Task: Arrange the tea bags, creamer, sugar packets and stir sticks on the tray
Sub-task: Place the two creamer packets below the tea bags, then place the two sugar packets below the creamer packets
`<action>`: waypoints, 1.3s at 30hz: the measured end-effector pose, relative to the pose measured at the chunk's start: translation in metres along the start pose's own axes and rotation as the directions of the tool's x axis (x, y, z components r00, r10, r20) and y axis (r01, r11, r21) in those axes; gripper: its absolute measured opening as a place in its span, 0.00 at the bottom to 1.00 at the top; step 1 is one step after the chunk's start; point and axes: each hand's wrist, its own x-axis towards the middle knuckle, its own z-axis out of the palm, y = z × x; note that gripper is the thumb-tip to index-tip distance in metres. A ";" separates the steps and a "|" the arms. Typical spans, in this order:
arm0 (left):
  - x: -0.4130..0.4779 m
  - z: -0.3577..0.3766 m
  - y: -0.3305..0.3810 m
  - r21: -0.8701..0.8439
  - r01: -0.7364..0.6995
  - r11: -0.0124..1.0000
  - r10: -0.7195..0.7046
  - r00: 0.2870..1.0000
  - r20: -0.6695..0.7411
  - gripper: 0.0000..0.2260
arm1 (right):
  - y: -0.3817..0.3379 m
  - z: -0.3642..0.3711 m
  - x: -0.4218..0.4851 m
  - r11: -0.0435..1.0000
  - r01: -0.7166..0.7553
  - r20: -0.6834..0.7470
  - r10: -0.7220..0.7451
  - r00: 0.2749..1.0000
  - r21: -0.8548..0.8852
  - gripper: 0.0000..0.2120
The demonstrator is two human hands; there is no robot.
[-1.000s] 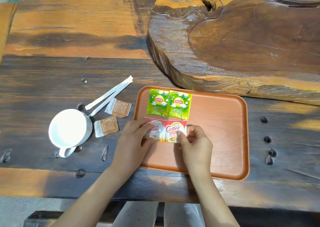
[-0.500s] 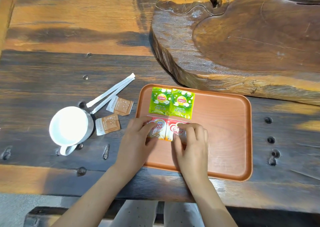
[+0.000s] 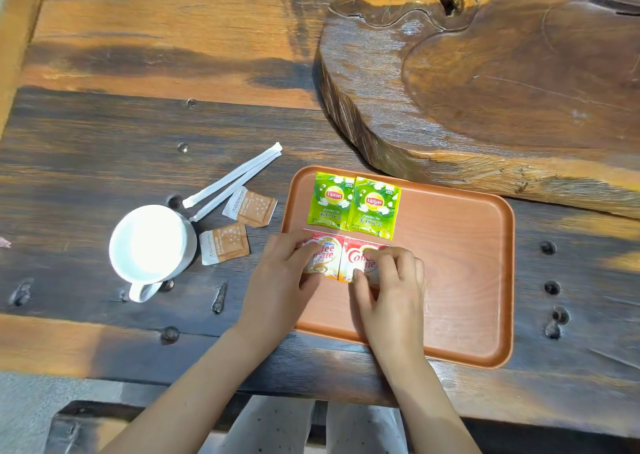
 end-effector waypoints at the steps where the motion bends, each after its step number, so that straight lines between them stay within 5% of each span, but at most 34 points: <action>1: 0.000 0.000 0.000 -0.001 -0.001 1.000 0.001 1.000 -0.002 0.18 | 0.000 0.000 0.000 1.000 -0.004 0.003 0.004 1.000 0.001 0.11; 9: 0.001 -0.009 -0.001 -0.024 0.006 1.000 -0.006 1.000 0.009 0.18 | -0.008 -0.008 0.002 0.998 -0.005 0.002 0.005 1.000 0.065 0.09; 14: -0.001 -0.038 -0.031 0.058 0.181 0.982 -0.167 0.966 -0.196 0.14 | -0.044 -0.009 0.029 0.990 0.092 0.040 -0.097 0.994 0.107 0.07; 20: -0.007 -0.035 -0.040 0.315 0.255 0.914 -0.240 0.967 -0.085 0.18 | -0.103 0.042 0.079 0.882 0.423 0.302 -0.353 0.885 -0.209 0.11; 24: -0.008 -0.035 -0.039 0.327 0.269 0.906 -0.263 0.963 -0.063 0.24 | -0.118 0.073 0.088 0.850 0.434 0.340 -0.330 0.881 -0.299 0.11; 29: -0.009 -0.035 -0.039 0.356 0.302 0.884 -0.283 0.953 -0.107 0.12 | -0.125 0.081 0.086 0.861 0.402 0.305 -0.310 0.900 -0.311 0.12; 32: -0.009 -0.040 -0.037 0.391 0.280 0.877 -0.269 0.960 -0.082 0.06 | -0.124 0.071 0.085 0.892 0.416 0.302 -0.353 0.885 -0.176 0.10; 35: -0.012 -0.042 -0.036 0.335 0.269 0.903 -0.259 0.963 -0.075 0.02 | -0.115 0.046 0.079 0.967 0.197 0.186 -0.225 0.956 0.160 0.04; 39: -0.019 -0.049 -0.032 0.142 0.286 0.948 -0.269 0.955 -0.125 0.03 | -0.080 0.000 0.056 0.914 -0.035 0.165 -0.036 0.986 0.404 0.08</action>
